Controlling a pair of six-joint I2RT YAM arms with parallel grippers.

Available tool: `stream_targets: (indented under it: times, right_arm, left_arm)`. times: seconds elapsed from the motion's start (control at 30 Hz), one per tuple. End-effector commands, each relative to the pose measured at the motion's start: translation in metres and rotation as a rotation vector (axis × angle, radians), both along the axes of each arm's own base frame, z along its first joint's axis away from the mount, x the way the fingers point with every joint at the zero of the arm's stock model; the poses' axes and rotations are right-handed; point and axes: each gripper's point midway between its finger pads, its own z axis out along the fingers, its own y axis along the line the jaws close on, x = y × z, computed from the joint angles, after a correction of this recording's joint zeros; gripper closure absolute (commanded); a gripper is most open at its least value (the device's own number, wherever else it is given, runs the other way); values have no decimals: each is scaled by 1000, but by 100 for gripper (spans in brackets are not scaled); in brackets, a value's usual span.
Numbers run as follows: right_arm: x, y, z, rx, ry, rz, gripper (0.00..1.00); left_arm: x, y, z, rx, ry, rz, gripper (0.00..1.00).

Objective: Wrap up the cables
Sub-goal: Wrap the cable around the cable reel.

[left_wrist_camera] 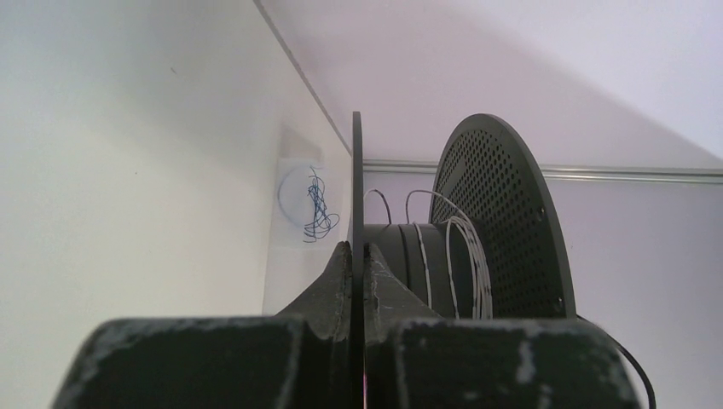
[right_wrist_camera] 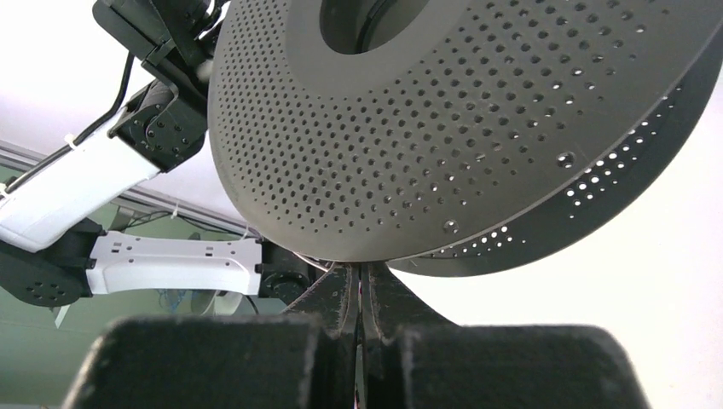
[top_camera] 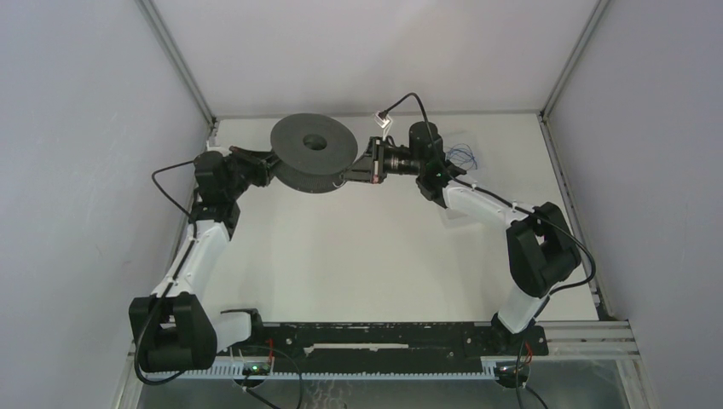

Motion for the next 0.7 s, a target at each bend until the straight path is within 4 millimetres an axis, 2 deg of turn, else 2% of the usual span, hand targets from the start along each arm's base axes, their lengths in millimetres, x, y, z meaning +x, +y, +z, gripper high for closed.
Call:
stream_targets:
  times: [0.0, 0.27, 0.67]
  right_arm:
    - [13, -2, 3, 22, 1, -47, 100]
    - [21, -3, -5, 16, 41, -74, 100]
    - [14, 10, -6, 59, 84, -26, 100]
  left_arm:
    - [-6, -13, 29, -50, -98, -57, 100]
    - [-10, -22, 39, -79, -129, -88, 100]
    - [-13, -32, 42, -86, -146, -117, 100]
